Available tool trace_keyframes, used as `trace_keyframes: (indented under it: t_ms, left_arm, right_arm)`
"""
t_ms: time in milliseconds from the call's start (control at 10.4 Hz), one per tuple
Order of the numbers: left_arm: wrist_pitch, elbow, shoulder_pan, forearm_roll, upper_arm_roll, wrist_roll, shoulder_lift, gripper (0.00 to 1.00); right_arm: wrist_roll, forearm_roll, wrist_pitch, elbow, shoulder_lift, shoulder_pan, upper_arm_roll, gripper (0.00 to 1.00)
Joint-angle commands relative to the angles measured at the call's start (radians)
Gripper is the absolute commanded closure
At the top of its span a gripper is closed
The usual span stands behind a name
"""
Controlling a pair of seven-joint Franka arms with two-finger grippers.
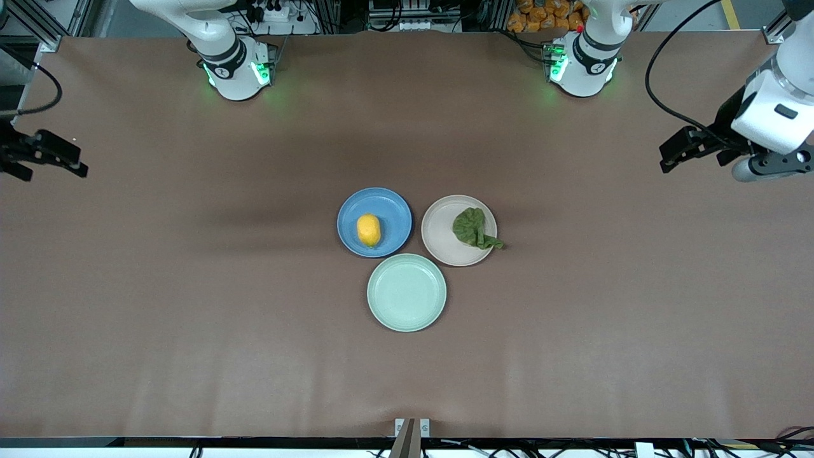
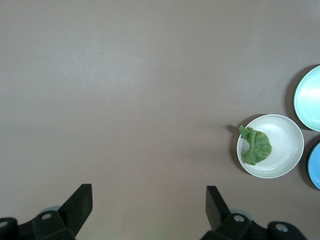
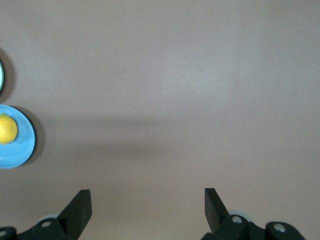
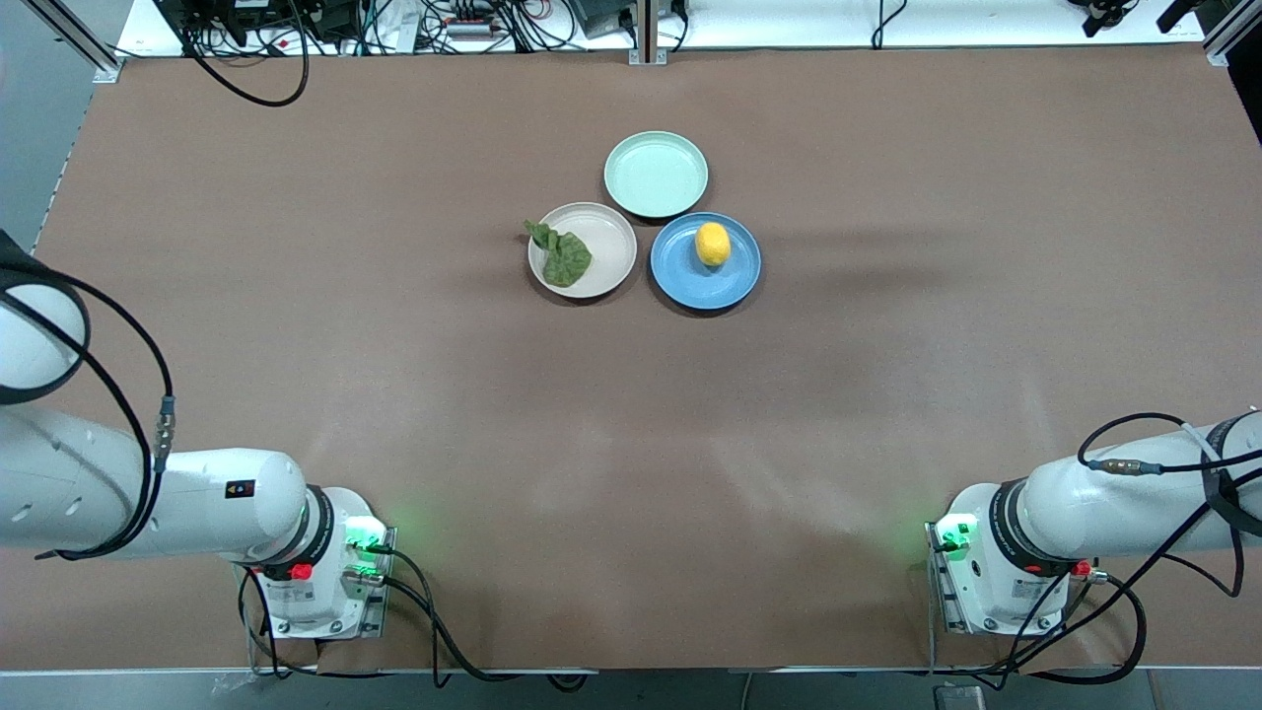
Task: Place lemon and lettuce in plates
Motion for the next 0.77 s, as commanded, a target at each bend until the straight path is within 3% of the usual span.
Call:
trace_keyframes:
  t_ms: [0, 674]
  left_arm:
    - [0.001, -0.023, 0.015, -0.027, 0.004, 0.054, -0.016, 0.0]
    - [0.003, 0.033, -0.043, -0.027, 0.008, 0.079, -0.001, 0.0]
  right_arm:
    - [0.006, -0.023, -0.068, 0.059, 0.016, -0.02, 0.022, 0.0]
    - [0.005, -0.015, -0.109, 0.112, 0.048, -0.015, 0.041, 0.0]
